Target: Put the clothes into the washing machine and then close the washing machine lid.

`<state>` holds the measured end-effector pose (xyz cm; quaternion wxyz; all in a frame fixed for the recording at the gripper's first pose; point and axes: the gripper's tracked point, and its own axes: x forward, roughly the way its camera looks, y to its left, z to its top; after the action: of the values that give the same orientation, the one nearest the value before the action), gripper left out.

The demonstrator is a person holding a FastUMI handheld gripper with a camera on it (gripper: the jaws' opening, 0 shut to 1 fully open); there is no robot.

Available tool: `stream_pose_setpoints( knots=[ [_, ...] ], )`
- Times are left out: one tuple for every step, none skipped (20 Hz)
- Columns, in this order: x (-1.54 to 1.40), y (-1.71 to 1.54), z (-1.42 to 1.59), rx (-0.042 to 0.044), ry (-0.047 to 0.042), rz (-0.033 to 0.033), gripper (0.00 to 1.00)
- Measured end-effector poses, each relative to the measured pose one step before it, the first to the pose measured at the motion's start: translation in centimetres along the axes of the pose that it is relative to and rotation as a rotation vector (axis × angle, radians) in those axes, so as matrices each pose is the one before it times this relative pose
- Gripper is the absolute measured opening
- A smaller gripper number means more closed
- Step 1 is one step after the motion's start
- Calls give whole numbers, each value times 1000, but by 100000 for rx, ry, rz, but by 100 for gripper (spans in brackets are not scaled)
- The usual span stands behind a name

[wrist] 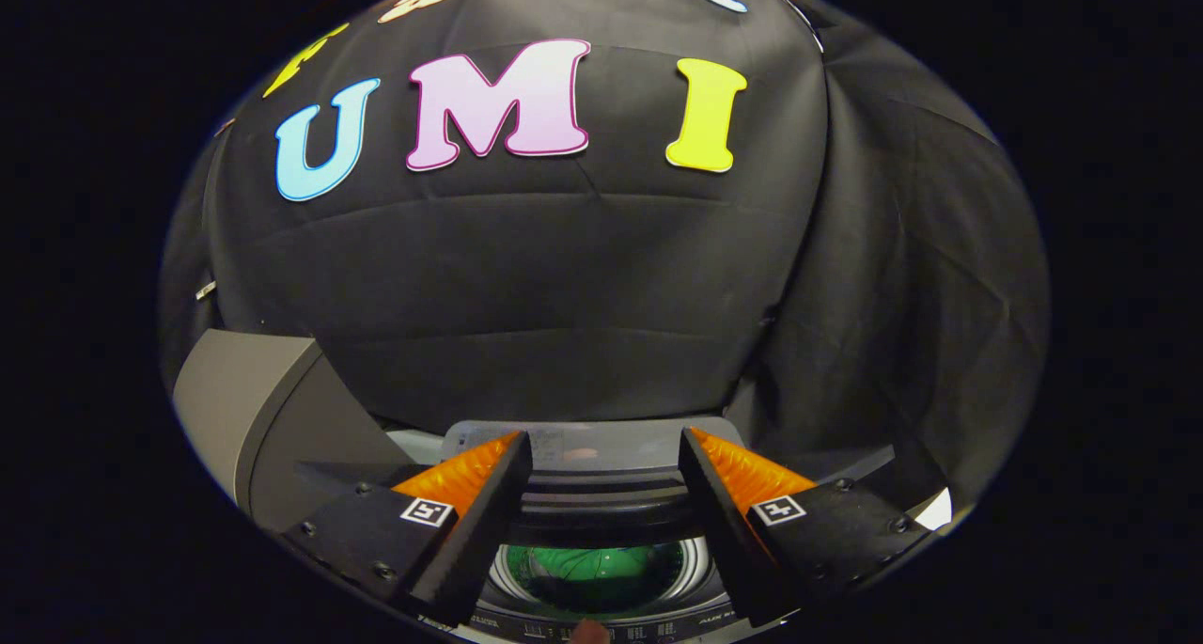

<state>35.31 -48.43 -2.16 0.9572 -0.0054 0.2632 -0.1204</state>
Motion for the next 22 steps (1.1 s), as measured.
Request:
stream_pose_setpoints(
  knots=[
    [120, -60, -396, -180, 1595, -168, 99],
    [302, -288, -745, -1051, 3258, -1400, 99],
    [31, -208, -1347, -1823, 5862, -741, 98],
    [982, -215, -1889, -1992, 5838, -2225, 99],
    [387, -54, -2234, -2212, 4064, 226, 99],
    [776, 654, -2830, -1143, 4337, 982, 99],
    [785, 489, -1933, -407, 4392, 1445, 100],
    [276, 241, -1824, -443, 3166, 1098, 100],
    [200, 33, -1397, -70, 2456, 219, 99],
    [366, -28, -1133, 109, 1899, -137, 99],
    [191, 52, -920, -775, 2379, -353, 99],
    [-42, -110, -448, -992, 1439, -556, 99],
    [72, 92, -171, -516, 436, 309, 99],
    [-27, -4, -65, 363, 651, 301, 99],
    [-256, -6, 267, 450, -569, 36, 99],
    [-70, -25, 446, 610, -1528, -32, 99],
    [-232, 16, 497, 582, -1636, 256, 99],
    [-668, 75, 874, 268, -2871, 593, 99],
    [-731, 16, 1252, -23, -3274, 290, 99],
    [-898, -183, 1612, 32, -3274, -161, 99],
    [-698, 27, 1502, 182, -3435, 244, 99],
    [-769, -39, 1208, 131, -3606, -38, 99]
  ],
)
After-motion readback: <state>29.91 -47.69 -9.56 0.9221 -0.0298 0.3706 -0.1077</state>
